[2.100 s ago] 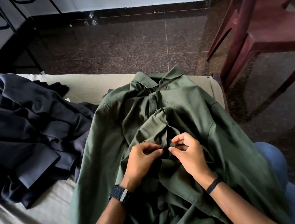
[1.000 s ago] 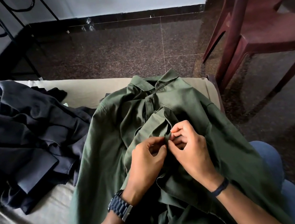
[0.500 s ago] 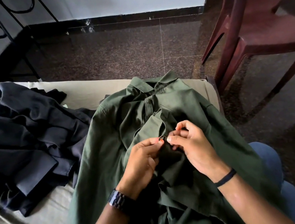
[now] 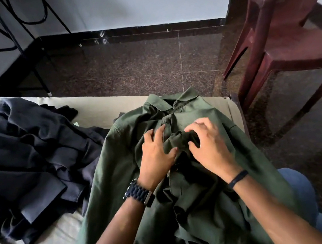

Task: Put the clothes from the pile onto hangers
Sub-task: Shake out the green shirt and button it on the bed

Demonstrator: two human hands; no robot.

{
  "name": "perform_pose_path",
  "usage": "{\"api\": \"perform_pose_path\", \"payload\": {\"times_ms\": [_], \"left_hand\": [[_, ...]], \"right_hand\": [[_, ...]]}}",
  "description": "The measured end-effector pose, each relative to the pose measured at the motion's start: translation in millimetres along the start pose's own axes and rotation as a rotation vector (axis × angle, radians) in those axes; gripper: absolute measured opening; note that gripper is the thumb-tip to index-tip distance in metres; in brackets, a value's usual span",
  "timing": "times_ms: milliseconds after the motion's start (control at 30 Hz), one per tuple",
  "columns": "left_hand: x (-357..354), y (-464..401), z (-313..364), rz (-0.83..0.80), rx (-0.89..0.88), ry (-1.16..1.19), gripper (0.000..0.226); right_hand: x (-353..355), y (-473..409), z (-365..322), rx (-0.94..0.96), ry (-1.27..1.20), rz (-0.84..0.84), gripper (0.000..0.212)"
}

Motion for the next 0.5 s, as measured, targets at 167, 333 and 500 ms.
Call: {"api": "perform_pose_path", "payload": {"times_ms": [167,333,500], "left_hand": [[-42.3,-19.0,-10.1,-0.302,0.029,-0.157,0.076],[-30.1,-2.9,-17.2,-0.346,0.065,-0.269,0.043],[-37.6,47.6,-27.1,-0.762,-0.03,-0.523,0.028]], "right_hand": [[-60.9,-17.0,33.2,-0.077,0.277,-0.404,0.069],[-74.9,10.7,37.1,-0.05,0.17,-0.527,0.028],[-74.6,69.7,-2.2,-0.1,0.078,-1.042,0.019]]}}
Point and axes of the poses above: each hand's wrist, its own y-axis away from the middle knuckle, its own x-axis out of the back of the hand, z = x × y, the point moved 9 cm from there along -y, towards the middle knuckle, and after that the axes turned 8 degrees about -y, right-handed, at the moved point
